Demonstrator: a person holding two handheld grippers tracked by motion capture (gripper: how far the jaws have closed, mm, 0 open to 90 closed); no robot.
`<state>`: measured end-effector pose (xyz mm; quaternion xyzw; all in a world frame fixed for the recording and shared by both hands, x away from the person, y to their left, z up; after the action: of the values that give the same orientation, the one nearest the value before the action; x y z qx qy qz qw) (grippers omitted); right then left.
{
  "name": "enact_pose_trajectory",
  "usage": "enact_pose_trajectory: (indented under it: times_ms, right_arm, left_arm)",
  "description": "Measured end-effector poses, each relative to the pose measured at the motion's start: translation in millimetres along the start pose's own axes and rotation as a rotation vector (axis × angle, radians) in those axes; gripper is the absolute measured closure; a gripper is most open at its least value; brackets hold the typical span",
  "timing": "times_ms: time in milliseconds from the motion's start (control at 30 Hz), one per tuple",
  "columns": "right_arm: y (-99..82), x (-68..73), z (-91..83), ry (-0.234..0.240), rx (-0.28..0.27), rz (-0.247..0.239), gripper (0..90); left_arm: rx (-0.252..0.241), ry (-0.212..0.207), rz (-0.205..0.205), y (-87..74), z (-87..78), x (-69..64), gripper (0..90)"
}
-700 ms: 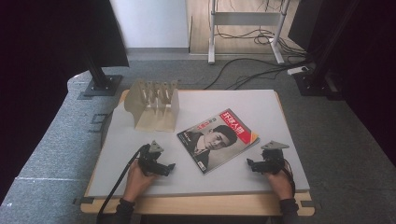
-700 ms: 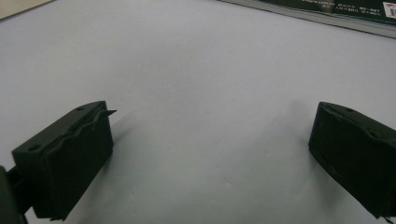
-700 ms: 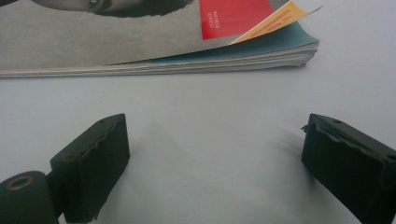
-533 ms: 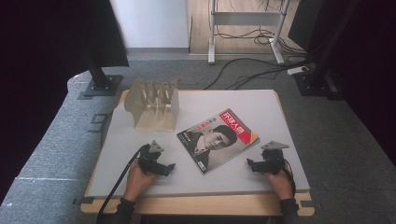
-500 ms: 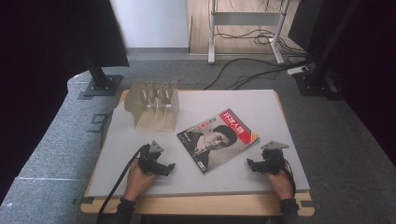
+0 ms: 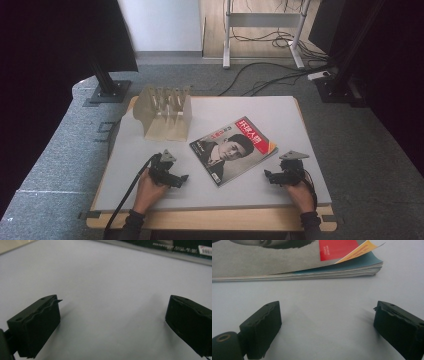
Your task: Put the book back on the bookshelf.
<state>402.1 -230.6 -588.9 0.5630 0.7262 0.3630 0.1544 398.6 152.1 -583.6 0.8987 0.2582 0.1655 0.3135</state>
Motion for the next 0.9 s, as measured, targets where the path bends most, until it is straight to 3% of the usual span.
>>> enact_pose_trajectory:
  times_ms: [367, 633, 900]
  right_arm:
    - [9.8, 8.6, -5.0, 0.027, -0.013, -0.025, 5.9]
    - [29.4, 22.1, -5.4, 0.066, -0.016, -0.065, 1.1]
    - [47.6, 30.9, -1.5, 0.089, -0.016, -0.092, 0.0]
  left_arm:
    - [-0.005, -0.045, 0.051, 29.2, 1.6, 2.3, 0.0]
    - [-0.035, -0.067, 0.079, 66.8, 8.7, 10.5, 0.0]
    - [-0.033, -0.086, 0.112, 91.3, 21.7, 12.3, 0.0]
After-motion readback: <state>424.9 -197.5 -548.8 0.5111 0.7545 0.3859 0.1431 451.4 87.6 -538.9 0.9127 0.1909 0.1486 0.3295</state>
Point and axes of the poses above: each handheld gripper's, and its own axes: z roughly forward along the jaws, y roughly out of its top, x roughly to its left, the point moved 8 cm from there along z, roughly forward along the jaws, and after that the axes turned 14 degrees about z, right-handed, at the moved point
